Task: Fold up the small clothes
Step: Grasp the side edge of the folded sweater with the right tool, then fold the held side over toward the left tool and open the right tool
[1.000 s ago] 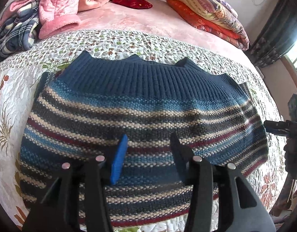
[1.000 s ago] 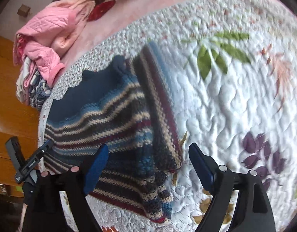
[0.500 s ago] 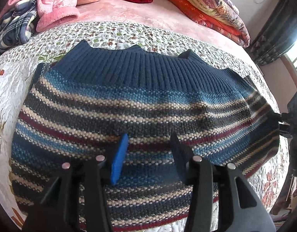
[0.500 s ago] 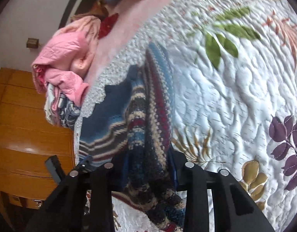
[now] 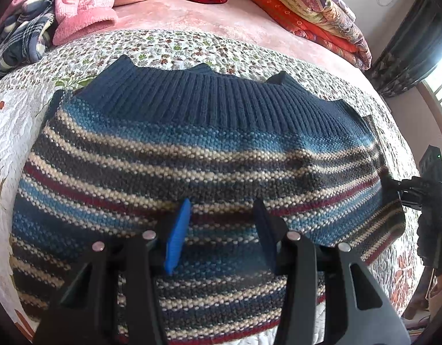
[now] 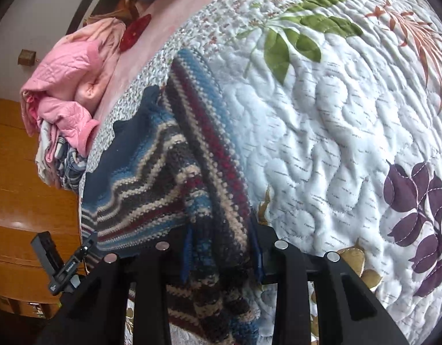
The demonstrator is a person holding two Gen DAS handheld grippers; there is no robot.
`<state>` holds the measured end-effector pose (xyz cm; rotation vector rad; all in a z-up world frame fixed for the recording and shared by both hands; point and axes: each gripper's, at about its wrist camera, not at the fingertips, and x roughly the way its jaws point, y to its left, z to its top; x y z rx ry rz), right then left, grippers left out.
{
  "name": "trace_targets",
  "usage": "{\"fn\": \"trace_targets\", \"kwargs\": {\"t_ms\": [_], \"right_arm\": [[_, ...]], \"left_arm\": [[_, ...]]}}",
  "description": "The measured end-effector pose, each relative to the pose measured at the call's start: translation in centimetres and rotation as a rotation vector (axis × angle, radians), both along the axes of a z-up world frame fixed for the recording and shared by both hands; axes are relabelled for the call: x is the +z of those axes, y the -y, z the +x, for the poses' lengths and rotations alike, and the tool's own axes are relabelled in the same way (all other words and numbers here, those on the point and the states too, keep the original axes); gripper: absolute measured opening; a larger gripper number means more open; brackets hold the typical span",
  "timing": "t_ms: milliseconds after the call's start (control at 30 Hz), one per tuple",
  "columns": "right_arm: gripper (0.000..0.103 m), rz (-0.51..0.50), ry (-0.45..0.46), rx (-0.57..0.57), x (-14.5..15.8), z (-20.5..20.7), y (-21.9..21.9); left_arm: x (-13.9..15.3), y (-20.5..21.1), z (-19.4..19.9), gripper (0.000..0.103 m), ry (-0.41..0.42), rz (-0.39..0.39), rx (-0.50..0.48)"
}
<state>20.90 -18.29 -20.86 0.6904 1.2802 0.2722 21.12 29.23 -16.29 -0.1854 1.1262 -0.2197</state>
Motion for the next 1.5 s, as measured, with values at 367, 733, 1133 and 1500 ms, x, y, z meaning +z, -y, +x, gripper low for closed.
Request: {"fn": "trace_targets", "kwargs": {"t_ms": [367, 733, 1133, 1500], "right_arm": [[0.03, 0.042, 0.105, 0.088, 8.4, 1.7, -5.6], [0.03, -0.108, 0.176, 0.351, 13.6, 3.0, -19.5], [0.035, -0.171, 0.065, 0.436, 7.6, 3.2, -25.1], [0.064, -0.063, 0.05, 0.469, 8.0, 3.4, -26.1]], "left_arm": [[2.8, -1.7, -0.9, 0.045, 0.011, -0.09, 0.04], [4.2, -3.5, -1.6, 0.045, 0.032, -0.14, 0.073], [4.3, -4.7, -1.7, 0.044, 0.029, -0.22, 0.108], [4.3, -3.1, -0.6, 0.044, -0.026, -0.429, 0.101]]}}
